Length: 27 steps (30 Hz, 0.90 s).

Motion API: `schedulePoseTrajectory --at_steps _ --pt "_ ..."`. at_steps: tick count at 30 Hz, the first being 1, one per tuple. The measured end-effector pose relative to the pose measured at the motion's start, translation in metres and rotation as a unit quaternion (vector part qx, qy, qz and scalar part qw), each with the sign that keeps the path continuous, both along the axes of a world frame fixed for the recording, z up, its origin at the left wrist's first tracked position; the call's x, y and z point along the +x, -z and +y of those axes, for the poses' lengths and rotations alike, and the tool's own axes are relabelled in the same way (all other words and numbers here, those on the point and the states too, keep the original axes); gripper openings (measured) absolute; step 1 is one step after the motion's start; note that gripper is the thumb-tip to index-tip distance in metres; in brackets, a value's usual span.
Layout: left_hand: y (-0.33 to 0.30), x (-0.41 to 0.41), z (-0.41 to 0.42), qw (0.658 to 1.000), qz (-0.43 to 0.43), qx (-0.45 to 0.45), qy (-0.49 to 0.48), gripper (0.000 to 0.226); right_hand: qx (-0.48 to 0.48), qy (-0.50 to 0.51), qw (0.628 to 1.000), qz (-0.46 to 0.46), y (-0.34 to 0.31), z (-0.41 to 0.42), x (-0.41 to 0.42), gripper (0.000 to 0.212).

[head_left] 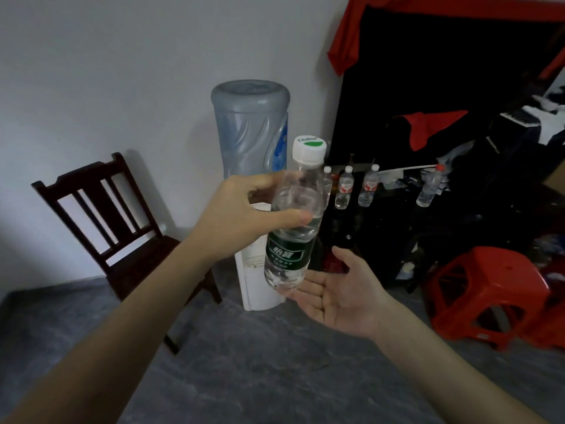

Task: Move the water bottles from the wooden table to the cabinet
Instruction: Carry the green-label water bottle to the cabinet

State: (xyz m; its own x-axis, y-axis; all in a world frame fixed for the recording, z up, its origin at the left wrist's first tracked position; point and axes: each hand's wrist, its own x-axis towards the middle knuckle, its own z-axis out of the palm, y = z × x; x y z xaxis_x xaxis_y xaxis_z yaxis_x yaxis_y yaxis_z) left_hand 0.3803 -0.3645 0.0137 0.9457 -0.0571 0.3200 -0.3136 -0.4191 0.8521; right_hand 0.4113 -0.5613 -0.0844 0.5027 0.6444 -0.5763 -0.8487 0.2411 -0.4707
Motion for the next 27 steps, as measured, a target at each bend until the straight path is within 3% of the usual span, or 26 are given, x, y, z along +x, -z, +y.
schedulePoseTrajectory --at_steps 14,27 --pt "0.013 0.207 0.03 0.995 0.044 -0.036 0.08 0.053 -0.006 0.057 0.998 0.018 0.008 0.02 0.165 0.086" --pt "0.042 0.397 -0.051 0.985 0.097 -0.005 0.144 0.05 -0.02 0.127 0.99 0.061 0.047 -0.062 0.329 0.081"
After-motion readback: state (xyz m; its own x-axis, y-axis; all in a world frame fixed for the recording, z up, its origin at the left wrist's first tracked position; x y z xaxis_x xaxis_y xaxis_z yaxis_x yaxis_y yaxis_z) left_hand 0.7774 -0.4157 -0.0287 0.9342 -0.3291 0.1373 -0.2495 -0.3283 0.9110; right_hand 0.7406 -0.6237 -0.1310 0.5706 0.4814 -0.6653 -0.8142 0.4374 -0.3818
